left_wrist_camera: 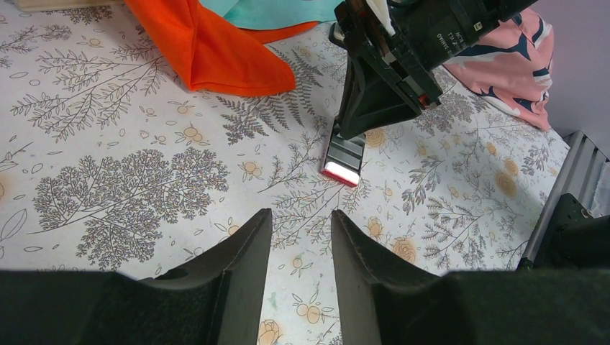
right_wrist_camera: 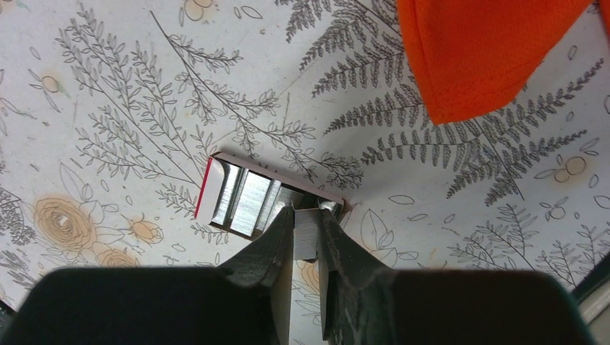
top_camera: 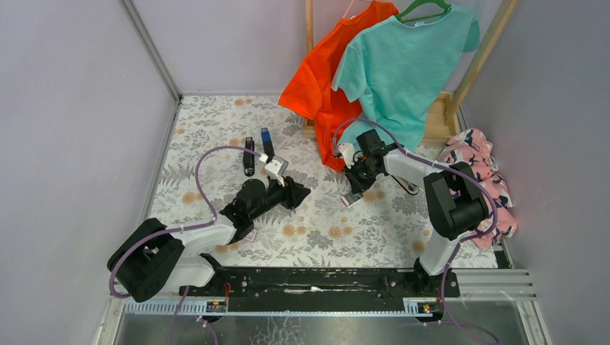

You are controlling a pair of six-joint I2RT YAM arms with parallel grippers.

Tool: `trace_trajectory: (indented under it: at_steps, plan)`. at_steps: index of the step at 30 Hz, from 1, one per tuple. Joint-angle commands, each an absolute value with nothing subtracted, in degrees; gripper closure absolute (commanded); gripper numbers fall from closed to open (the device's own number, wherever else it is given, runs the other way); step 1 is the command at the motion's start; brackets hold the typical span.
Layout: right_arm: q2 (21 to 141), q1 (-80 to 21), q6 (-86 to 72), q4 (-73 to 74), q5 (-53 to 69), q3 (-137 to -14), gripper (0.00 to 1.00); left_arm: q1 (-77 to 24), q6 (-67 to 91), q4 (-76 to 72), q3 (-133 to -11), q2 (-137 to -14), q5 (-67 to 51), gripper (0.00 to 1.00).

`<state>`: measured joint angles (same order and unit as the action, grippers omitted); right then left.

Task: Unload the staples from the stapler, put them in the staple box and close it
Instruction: Place the staple in the staple box.

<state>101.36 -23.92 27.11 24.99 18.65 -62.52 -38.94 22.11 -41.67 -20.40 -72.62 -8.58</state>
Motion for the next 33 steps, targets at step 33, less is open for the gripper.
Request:
trace_trajectory:
  at_steps: [33]
  plan:
    - [100.4,-25.5,26.9,25.0,9.9,-62.7,0.86,-38.7,20.8,-45.1,-19.8,-71.6,-8.3,0.56]
